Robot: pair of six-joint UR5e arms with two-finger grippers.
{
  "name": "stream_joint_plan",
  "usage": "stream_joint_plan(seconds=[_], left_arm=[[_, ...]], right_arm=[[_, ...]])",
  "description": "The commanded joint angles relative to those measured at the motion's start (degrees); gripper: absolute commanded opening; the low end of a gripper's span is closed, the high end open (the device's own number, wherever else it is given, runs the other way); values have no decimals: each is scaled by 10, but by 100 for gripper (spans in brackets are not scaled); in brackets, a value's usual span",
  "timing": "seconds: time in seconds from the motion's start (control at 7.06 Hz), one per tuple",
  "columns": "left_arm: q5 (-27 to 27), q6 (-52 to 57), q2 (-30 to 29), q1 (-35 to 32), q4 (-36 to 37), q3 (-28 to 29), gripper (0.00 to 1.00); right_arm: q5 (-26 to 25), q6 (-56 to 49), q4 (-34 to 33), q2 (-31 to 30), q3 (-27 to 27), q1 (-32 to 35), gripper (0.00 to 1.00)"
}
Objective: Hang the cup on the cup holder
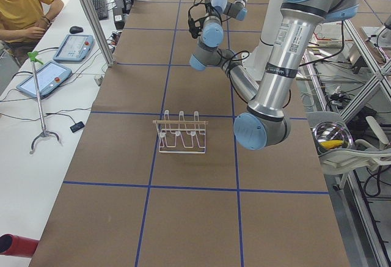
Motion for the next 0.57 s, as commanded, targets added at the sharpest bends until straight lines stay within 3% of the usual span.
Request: stream_joint_plan(seconds=[0.0,0.28,0.43], left_arm=[[0,1,1,11,-1,-3,98],[1,1,0,15,-1,-7,98],[3,1,0,15,-1,-6,92]], right_arm=[[-7,0,0,18,-19,0,0],[-7,0,1,18,-20,0,0],[-7,0,1,18,-20,0,0]])
